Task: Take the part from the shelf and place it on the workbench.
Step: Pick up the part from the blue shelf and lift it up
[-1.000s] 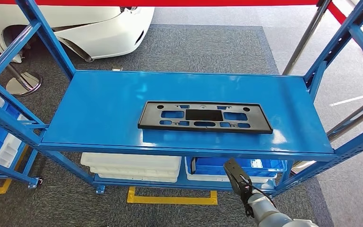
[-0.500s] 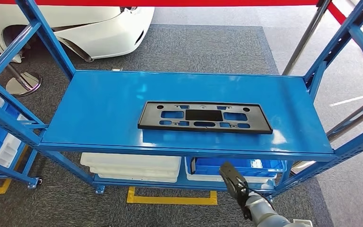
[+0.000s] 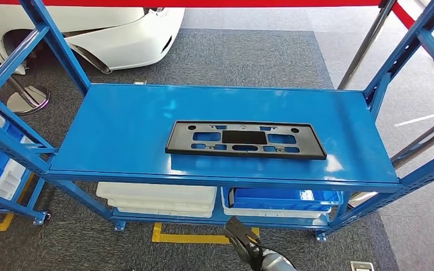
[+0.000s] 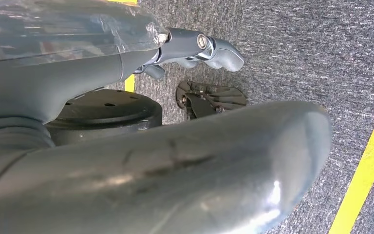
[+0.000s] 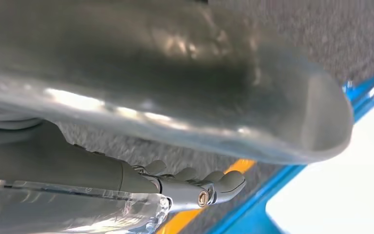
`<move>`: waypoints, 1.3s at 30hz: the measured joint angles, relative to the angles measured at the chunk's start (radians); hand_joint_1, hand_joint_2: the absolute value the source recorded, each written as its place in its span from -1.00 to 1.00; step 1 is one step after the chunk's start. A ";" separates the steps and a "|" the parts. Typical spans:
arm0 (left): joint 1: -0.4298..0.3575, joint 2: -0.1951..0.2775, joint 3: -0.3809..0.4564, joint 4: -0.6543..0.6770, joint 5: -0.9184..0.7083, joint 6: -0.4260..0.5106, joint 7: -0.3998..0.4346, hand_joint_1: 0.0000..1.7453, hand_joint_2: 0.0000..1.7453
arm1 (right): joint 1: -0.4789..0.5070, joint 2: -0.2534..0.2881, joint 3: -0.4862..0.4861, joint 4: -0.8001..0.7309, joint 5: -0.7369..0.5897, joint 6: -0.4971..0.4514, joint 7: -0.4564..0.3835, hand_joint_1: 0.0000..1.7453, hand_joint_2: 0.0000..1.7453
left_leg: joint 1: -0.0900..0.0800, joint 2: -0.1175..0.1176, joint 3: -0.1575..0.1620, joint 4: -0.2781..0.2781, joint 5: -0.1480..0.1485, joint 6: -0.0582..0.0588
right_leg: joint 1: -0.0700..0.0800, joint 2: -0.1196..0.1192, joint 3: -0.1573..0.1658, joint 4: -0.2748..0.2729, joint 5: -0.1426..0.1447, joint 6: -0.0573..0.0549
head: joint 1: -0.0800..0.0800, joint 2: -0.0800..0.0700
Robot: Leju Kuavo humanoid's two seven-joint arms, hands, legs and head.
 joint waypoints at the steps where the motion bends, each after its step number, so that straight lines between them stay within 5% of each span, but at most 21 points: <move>1: 0.000 0.000 0.000 0.000 0.000 0.000 0.000 -1.00 -1.00 | 0.000 0.002 0.005 0.000 0.000 0.000 0.000 -1.00 -1.00 | 0.000 0.000 0.000 0.000 0.000 0.000 | 0.000 0.000 0.000 0.000 0.000 0.000 | 0.000 0.000; 39: 0.000 -0.001 -0.009 0.000 -0.005 -0.001 0.008 -1.00 -1.00 | -0.042 0.032 0.105 0.000 -0.003 0.033 -0.037 -1.00 -1.00 | 0.000 0.000 0.000 0.000 0.000 0.000 | 0.000 0.000 0.000 0.000 0.000 0.000 | -0.001 0.000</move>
